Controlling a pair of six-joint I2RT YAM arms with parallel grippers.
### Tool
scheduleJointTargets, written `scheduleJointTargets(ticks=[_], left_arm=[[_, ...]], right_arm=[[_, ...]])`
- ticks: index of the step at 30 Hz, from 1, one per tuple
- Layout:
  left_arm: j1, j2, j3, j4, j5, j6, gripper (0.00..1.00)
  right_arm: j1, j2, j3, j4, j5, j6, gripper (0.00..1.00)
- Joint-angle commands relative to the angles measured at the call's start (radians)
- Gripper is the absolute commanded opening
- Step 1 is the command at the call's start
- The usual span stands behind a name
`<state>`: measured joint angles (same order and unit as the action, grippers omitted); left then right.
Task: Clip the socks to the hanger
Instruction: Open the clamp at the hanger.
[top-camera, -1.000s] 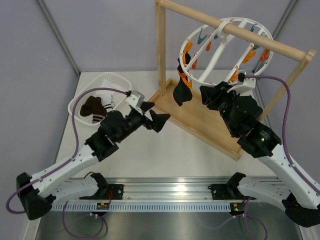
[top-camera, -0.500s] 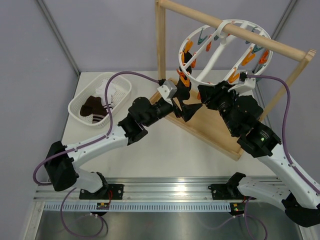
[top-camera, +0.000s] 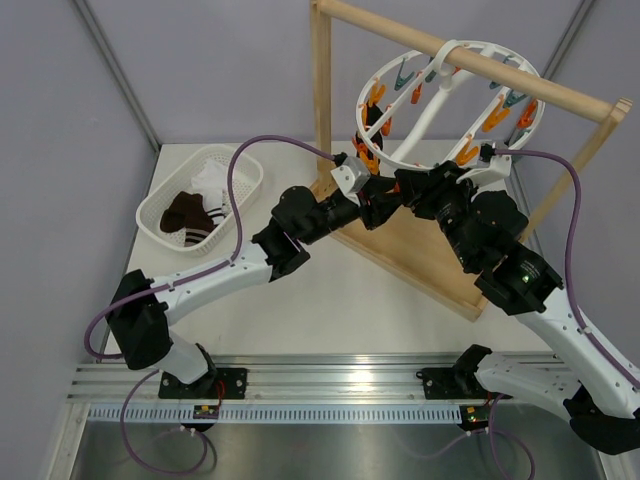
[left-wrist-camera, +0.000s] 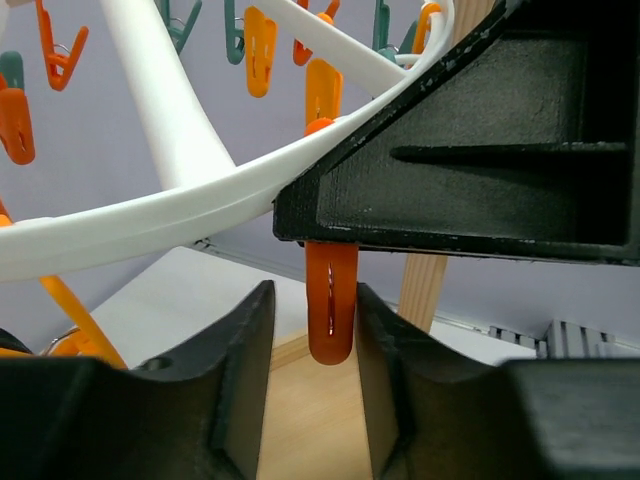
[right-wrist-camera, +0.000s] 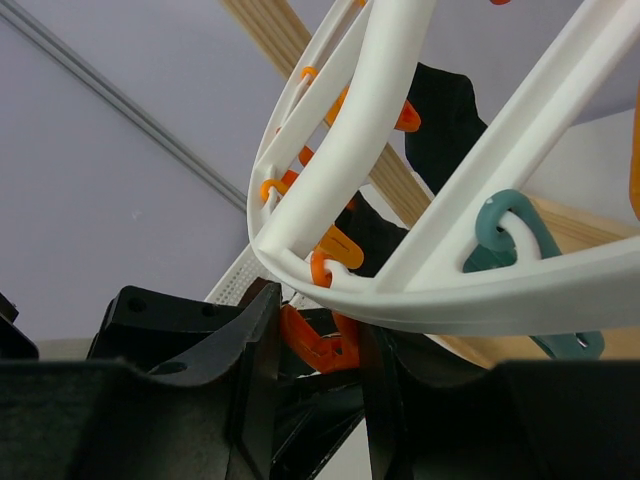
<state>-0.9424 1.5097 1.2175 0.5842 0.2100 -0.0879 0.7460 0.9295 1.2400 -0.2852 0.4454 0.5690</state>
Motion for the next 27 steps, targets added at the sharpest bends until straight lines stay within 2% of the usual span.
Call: scheduleJointTargets(ticks=[1,5,8,12,17,27], left_arm=[[-0.006,-0.006,0.045,0.072,0.029,0.005,0.32],[-0.006,-0.016,0.042,0.062,0.04,-0.009,0.11],[-0.004,-0.026,0.042,0.042,0.045,-0.012,0.07],[-0.006,-0.042,0.057,-0.03,0.043,-0.003,0.06],[-0.006,-0.066,0.07,-0.11,0.028,0.025,0.05],[-0.006,-0.071,0.142,-0.269,0.025,0.068,0.04]], right_arm=[[-0.002,-0.018,0.023,0.004,-0.019,-0.001,0.24],[-0.002,-0.035,-0.001,-0.006,0.01,-0.011,0.26],[-0.002,-0.043,-0.004,-0.022,0.009,-0.026,0.32],[-0.002,-0.049,0.024,-0.071,0.019,-0.067,0.46],[-0.002,-0.028,0.11,-0.18,0.009,-0.109,0.58],[-0.002,0.052,0.234,-0.261,-0.028,-0.115,0.59]])
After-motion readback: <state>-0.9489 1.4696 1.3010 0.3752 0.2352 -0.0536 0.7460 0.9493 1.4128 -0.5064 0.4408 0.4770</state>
